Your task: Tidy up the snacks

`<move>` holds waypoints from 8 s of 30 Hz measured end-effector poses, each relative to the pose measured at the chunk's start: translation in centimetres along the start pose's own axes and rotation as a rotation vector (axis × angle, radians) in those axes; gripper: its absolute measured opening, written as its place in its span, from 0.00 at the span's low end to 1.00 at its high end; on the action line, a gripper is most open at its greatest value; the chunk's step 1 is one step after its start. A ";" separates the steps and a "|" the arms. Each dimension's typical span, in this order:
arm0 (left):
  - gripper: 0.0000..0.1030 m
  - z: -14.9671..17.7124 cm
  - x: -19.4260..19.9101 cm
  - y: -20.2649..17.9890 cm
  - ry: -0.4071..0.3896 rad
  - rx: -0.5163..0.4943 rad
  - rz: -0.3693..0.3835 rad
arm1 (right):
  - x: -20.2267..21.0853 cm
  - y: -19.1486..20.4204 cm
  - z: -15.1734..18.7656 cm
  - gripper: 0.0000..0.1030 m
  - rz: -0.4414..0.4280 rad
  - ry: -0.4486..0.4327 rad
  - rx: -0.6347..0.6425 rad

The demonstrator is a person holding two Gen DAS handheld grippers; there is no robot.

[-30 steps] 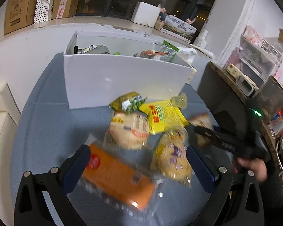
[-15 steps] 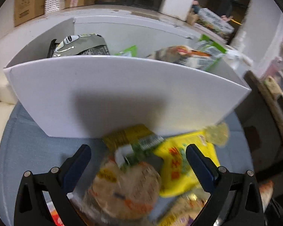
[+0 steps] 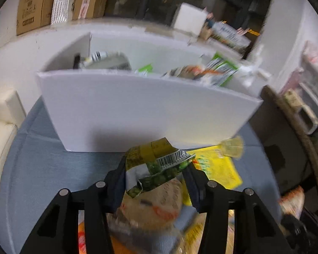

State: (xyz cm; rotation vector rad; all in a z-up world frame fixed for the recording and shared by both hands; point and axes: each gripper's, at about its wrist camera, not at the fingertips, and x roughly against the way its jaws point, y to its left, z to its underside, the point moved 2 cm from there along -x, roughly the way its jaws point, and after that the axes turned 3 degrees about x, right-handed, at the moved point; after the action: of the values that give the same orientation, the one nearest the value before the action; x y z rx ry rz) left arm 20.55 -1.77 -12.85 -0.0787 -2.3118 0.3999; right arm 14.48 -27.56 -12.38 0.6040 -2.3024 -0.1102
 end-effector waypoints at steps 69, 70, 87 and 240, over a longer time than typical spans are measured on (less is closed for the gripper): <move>1.00 6.1 8.6 3.4 0.018 -0.088 0.034 | -10.4 -1.7 -6.1 1.00 0.101 0.106 -0.036; 1.00 6.2 8.4 3.4 0.026 -0.084 0.032 | -11.0 -2.0 -6.3 1.00 0.103 0.107 -0.041; 1.00 6.2 7.5 3.0 0.043 -0.102 0.044 | -12.3 -2.7 -6.0 0.36 0.082 0.141 -0.042; 1.00 8.6 0.3 0.5 0.627 -1.412 0.585 | -2.4 -1.2 -0.7 0.35 -0.080 0.104 0.014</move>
State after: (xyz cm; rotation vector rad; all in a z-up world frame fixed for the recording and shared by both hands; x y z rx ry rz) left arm 14.17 -3.45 -18.39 -1.3422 -1.4759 -0.9185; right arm 16.93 -27.50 -13.70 0.6936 -2.1808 -0.0989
